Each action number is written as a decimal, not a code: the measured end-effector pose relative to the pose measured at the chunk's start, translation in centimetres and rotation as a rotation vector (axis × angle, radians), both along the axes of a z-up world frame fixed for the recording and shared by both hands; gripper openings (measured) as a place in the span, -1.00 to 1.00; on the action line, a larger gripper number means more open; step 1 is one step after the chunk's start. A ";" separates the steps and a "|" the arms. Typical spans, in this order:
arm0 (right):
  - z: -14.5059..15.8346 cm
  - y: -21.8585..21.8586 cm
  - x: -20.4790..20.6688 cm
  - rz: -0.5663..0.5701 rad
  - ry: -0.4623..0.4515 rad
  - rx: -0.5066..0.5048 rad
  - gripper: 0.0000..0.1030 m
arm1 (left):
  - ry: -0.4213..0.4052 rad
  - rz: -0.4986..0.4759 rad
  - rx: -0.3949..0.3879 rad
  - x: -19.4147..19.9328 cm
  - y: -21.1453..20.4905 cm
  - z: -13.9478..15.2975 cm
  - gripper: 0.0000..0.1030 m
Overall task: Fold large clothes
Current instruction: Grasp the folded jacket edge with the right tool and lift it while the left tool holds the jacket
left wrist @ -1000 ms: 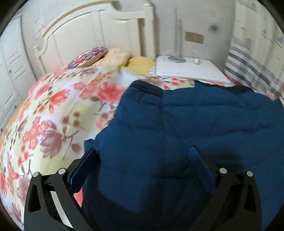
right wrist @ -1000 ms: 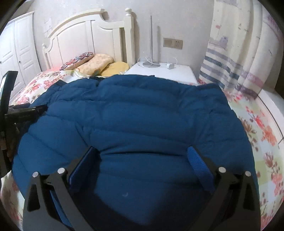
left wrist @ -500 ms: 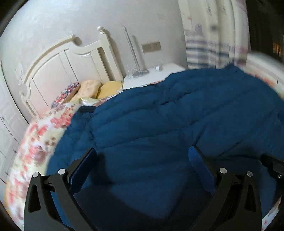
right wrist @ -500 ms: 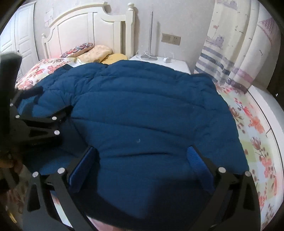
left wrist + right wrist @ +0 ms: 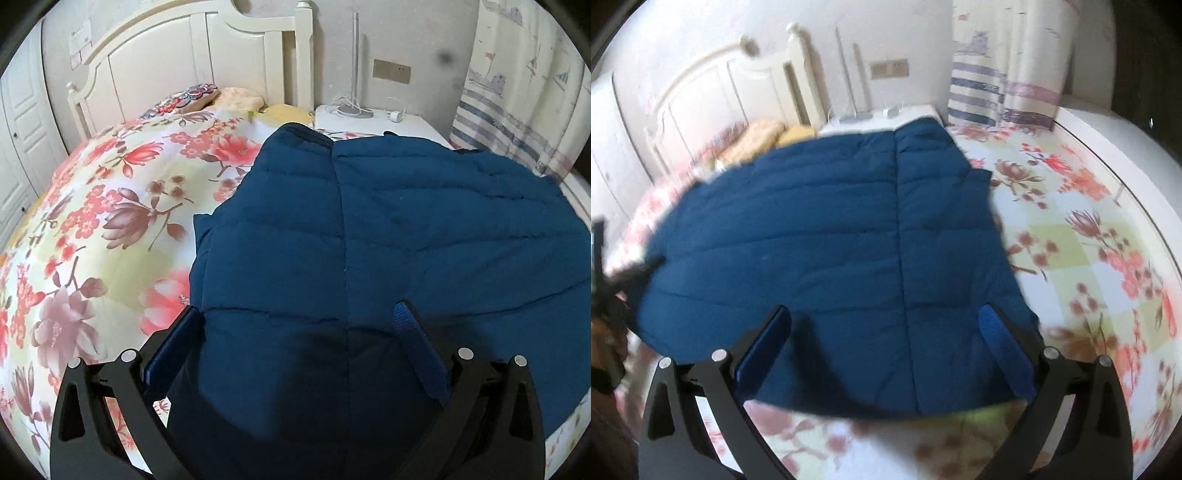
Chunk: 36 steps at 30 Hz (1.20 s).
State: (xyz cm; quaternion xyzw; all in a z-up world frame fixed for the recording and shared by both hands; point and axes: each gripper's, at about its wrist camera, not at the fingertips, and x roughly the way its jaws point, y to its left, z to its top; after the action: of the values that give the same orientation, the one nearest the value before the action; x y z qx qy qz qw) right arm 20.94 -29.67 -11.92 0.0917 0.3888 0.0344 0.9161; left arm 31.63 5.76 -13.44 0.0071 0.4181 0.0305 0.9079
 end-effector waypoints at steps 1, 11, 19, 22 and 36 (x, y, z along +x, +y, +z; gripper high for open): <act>0.3 -0.7 -1.0 -0.007 -0.016 0.047 0.95 | -0.005 0.005 0.007 0.0 -0.2 -0.1 0.91; -3.2 -5.3 -8.5 -0.071 0.063 0.381 0.94 | -0.022 0.019 -0.032 -0.2 0.2 -0.4 0.91; -4.1 -1.8 -2.2 -0.056 0.012 0.403 0.90 | 0.008 -0.005 -0.100 0.4 1.2 -0.7 0.91; -4.4 -2.4 1.2 -0.160 -0.074 0.501 0.91 | -0.002 -0.012 -0.092 0.3 1.1 -0.8 0.91; -4.8 -6.5 -5.7 -0.174 -0.227 0.858 -0.56 | 0.041 -0.040 -0.030 -1.9 -0.9 0.7 0.91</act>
State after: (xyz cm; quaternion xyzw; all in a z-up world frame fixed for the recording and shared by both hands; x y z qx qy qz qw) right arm 15.24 -36.16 -16.70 0.4912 0.2272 0.1254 0.8315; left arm 29.76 4.88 -12.75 0.0027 0.4368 0.0060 0.8995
